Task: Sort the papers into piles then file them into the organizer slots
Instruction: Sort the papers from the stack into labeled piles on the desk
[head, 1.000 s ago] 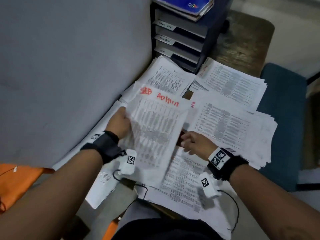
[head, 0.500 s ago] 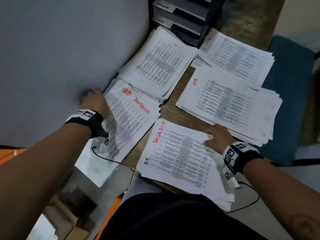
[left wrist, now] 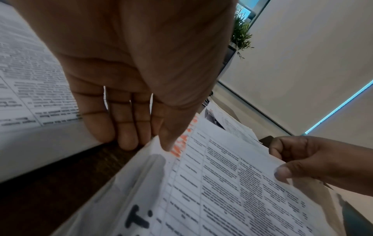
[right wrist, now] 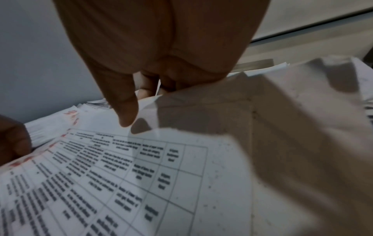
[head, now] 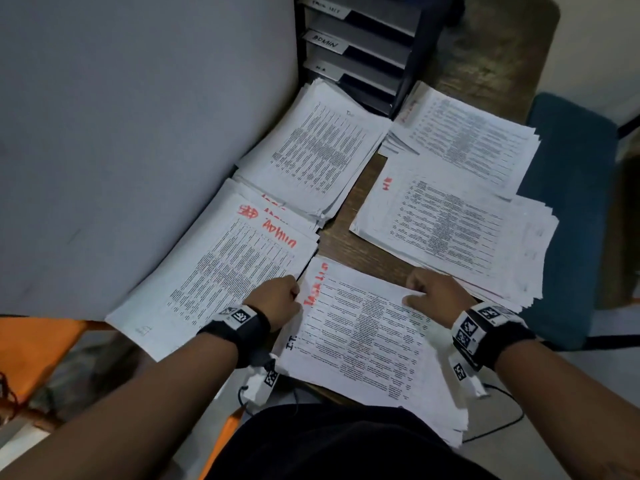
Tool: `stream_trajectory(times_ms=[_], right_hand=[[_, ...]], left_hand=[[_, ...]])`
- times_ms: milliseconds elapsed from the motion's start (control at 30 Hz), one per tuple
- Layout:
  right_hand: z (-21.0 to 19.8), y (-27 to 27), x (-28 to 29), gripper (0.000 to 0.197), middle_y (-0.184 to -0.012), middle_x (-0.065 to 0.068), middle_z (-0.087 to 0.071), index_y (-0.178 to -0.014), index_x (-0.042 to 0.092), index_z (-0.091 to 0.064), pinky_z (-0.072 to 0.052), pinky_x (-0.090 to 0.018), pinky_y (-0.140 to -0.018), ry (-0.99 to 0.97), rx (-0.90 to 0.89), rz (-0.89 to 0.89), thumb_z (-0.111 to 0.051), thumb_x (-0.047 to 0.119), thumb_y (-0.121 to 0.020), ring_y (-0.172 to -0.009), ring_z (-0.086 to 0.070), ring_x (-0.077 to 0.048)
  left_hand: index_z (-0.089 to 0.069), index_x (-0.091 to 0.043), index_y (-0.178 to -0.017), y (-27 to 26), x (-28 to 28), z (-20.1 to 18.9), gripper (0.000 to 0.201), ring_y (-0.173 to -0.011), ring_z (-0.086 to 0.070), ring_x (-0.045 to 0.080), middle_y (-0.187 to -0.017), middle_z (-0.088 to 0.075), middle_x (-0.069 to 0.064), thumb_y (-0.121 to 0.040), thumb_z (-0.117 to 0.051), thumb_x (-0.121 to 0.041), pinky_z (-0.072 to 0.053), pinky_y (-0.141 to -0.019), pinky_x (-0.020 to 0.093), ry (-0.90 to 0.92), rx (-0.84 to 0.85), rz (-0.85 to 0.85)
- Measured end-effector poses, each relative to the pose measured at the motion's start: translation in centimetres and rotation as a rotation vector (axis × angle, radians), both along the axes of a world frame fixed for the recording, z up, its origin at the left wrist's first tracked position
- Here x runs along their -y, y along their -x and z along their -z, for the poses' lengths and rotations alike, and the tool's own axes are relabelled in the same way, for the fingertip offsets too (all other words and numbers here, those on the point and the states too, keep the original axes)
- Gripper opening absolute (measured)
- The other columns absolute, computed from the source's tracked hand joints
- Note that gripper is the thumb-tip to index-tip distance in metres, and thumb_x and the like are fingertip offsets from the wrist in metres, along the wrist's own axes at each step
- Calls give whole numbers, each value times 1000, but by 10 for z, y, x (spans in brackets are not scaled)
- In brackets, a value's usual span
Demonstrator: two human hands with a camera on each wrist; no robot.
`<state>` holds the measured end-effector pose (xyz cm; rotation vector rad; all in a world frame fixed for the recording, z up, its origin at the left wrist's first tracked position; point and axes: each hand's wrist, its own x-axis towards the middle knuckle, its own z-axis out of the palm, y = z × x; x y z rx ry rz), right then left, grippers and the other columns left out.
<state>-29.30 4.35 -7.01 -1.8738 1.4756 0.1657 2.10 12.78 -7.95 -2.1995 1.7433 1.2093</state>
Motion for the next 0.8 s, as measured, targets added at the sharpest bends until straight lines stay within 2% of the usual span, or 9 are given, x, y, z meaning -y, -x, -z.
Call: stream_trajectory(times_ms=[67,100,200,300,367,433,567,633,800], right_hand=[[0,1,-3,13,-87,8,-65,-90,28,-59,-49,-30,-73,-31,22,-3,-70,27,-83,-81,-63,-15],[2,2,-5,18,-99,11,-66,-100,28,-63,-50,-30,-82,-39,42,13,-70,26,-84,-92,-63,-11],[8,1,-10,41,-126,12,-59,-128,26,-61,-40,-24,-103,-55,94,12,-68,23,-87,-118,-53,-5],[18,1,-13,48,-140,5,-53,-136,24,-55,-37,-29,-111,-1,98,-63,-64,23,-89,-128,-49,-11],[21,1,-16,46,-138,3,-53,-136,24,-56,-39,-33,-109,46,101,-80,-63,23,-90,-126,-51,-15],[24,1,-18,40,-130,0,-58,-128,21,-63,-44,-35,-104,158,123,-112,-65,20,-88,-119,-56,-20],[25,0,-20,29,-108,-5,-65,-107,18,-73,-55,-45,-84,388,131,-220,-68,21,-79,-95,-65,-28],[25,0,-18,29,-109,-5,-66,-107,18,-73,-55,-47,-80,417,110,-267,-67,25,-80,-96,-65,-28],[27,2,-21,26,-118,-6,-65,-107,15,-73,-55,-48,-83,404,72,-277,-70,20,-81,-105,-64,-28]], left_hand=[[-55,-15,-122,2,-3,3,30,-105,-59,25,-117,-64,7,-93,-61,-22,-48,-85,33,-13,-7,-21],[-55,-15,-122,2,-4,4,30,-105,-60,25,-117,-64,7,-93,-61,-23,-48,-86,33,-16,-9,-40],[-56,-17,-117,2,-5,4,27,-104,-60,23,-114,-64,4,-91,-63,-23,-48,-85,30,-17,-24,-94],[-57,-17,-109,5,-8,4,26,-96,-60,21,-107,-65,2,-86,-67,-20,-48,-79,31,-19,-59,-139],[-54,-16,-107,6,-11,5,29,-89,-59,20,-102,-63,3,-83,-71,-17,-44,-70,29,2,-87,-171],[-54,-16,-105,7,-14,7,28,-87,-59,18,-100,-62,2,-82,-71,-15,-41,-67,27,21,-111,-208],[-53,-16,-108,8,-18,9,30,-79,-55,14,-94,-59,-2,-84,-70,-17,-38,-61,23,30,-145,-201],[-52,-17,-106,8,-18,10,31,-74,-53,12,-92,-60,-1,-83,-71,-18,-36,-58,23,38,-159,-204],[-51,-18,-102,7,-19,10,29,-73,-53,12,-94,-61,1,-82,-72,-19,-38,-59,23,42,-168,-211]])
